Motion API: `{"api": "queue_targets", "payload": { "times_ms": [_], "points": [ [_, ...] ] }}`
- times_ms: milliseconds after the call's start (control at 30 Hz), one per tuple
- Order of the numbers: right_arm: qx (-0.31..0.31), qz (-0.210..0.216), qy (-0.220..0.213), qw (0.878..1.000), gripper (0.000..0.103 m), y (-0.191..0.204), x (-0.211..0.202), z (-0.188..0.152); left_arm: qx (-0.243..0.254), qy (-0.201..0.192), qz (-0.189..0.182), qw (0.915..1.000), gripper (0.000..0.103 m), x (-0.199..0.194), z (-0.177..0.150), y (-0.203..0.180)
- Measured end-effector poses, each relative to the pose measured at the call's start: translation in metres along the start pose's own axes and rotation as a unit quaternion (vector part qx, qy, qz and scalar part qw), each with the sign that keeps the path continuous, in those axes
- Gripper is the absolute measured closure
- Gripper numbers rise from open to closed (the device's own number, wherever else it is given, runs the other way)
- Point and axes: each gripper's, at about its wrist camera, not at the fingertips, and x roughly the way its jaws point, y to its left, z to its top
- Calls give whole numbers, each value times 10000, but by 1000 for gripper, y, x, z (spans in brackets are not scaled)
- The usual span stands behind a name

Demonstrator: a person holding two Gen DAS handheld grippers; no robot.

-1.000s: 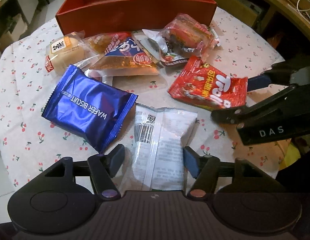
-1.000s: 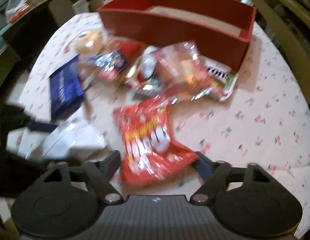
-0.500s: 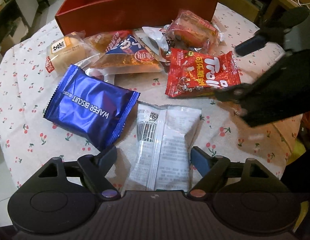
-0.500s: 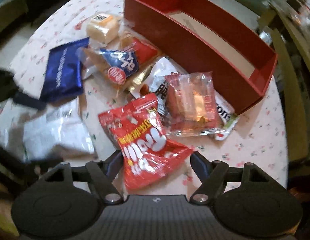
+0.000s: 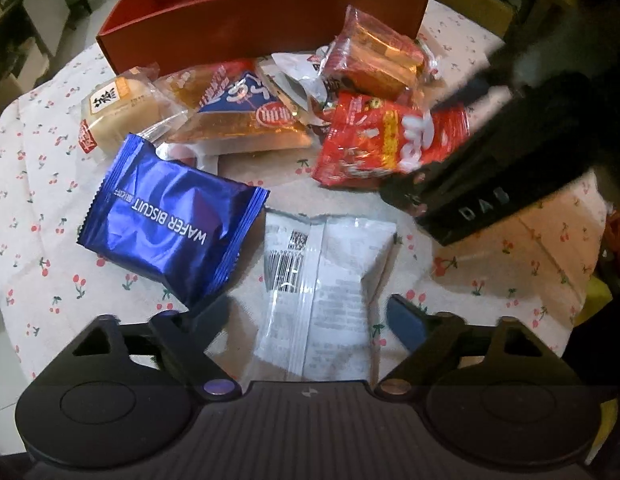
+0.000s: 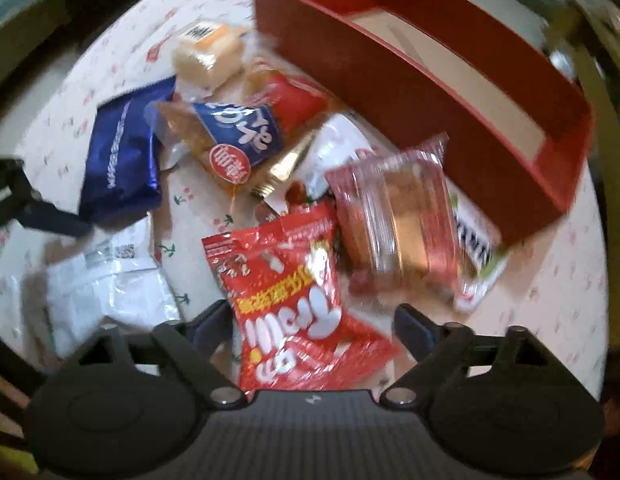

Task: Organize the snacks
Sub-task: 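Grasp the white pastry with the left tool while the right tool grasps the Trolli bag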

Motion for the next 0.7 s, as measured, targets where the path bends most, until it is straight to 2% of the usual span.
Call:
{"api": "queue_targets", "payload": {
  "times_ms": [33,133,167,333,433,567,633,700],
  "points": [
    [149,6,-10,9999,30,1,-3,-5,-11,0,36,10000,24,-1,1,1],
    [285,-204,-74,9994,33,13,-14,-24,-29,16,79,10000,32,-4,1,0],
    [351,-259,-77,9990,33,17,-18,-30,-29,19,79,10000,40,-6,1,-1],
    [843,-303,49,9960,34,26,-28,-61,66,26,151,9999,43,-12,-7,-6],
    [858,-306,70,9958,33,28,-29,-66,48,39,186,9998,35,-8,-7,-5],
    [793,-413,26,9960,30,26,-22,-49,-51,94,263,9996,22,-3,-1,0],
    [696,-495,-64,9963,24,25,-17,-45,-86,140,280,9995,19,-1,2,2],
    [905,-392,-51,9951,20,15,-13,-45,-173,194,216,9994,17,1,5,6]
  ]
}}
